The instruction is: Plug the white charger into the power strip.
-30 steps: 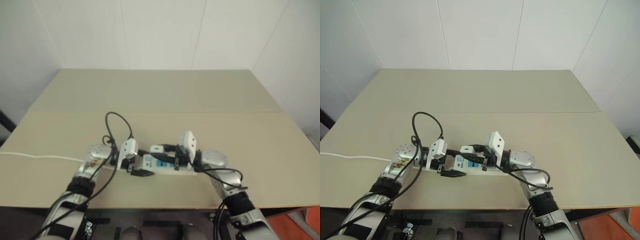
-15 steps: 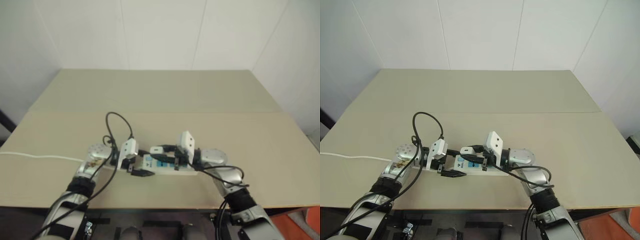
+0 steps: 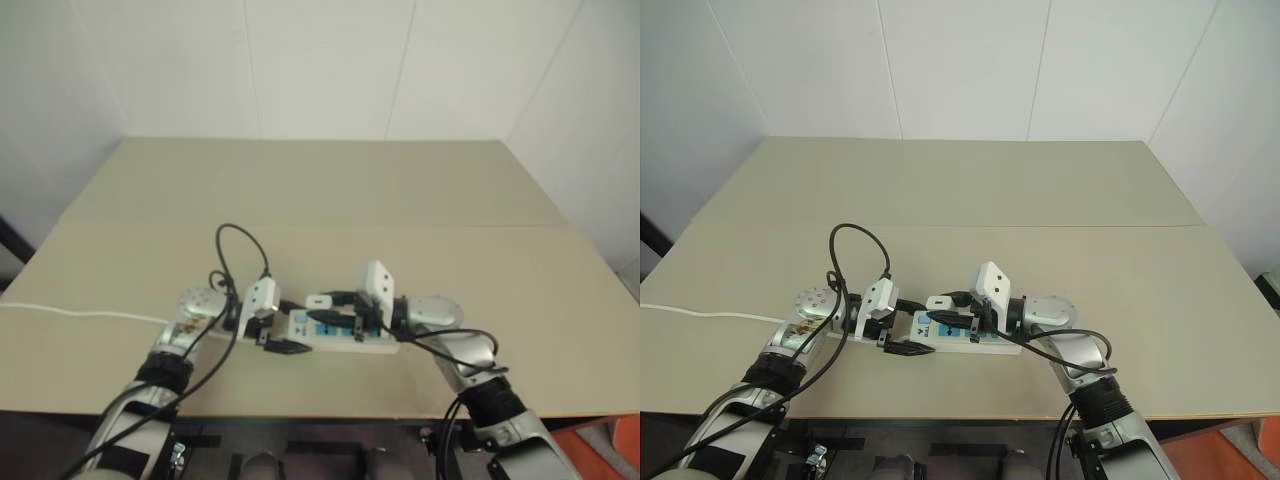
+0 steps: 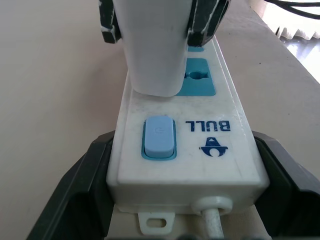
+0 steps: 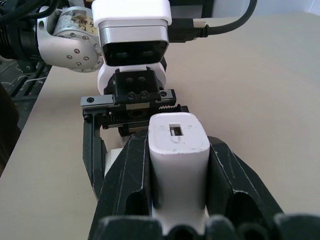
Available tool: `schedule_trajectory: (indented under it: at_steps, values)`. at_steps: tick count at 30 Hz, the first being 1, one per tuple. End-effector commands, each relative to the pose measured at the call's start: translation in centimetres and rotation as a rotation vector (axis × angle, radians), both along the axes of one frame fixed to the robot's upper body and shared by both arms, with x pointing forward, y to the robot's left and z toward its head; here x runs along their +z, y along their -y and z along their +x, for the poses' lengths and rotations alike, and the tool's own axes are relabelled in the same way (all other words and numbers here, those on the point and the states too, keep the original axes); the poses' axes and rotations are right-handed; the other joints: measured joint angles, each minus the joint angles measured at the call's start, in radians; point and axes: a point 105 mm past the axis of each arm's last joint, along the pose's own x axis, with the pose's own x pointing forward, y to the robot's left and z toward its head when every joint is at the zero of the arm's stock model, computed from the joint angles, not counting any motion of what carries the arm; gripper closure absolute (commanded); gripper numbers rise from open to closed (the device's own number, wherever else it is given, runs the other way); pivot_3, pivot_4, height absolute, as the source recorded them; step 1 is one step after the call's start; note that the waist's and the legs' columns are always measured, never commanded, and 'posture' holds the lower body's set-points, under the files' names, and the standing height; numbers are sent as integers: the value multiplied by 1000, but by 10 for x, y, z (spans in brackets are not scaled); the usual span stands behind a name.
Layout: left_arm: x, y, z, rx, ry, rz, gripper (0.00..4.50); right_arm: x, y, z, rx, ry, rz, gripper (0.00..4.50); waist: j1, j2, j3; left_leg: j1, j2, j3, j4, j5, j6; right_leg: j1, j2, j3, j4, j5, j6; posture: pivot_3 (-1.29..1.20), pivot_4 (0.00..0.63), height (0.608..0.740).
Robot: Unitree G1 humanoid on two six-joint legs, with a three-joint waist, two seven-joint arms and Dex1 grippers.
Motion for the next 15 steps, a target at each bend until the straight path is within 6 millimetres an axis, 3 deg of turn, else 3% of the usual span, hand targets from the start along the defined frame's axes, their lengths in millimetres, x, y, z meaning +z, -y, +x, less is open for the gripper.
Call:
schedule_trajectory:
  at_steps: [1,15]
  values:
    - [9,-13,7,38,27,18,1204,-28,26,2,-76,-97,-86,3339,0,0,0,0,0,0,0,0,0,0,0,0,0,0,0,0,150,740]
    - [9,-15,7,40,26,24,1204,-37,33,1,-77,-86,-141,3339,1,0,0,1,0,0,0,0,0,0,0,0,-1,0,0,0,150,740]
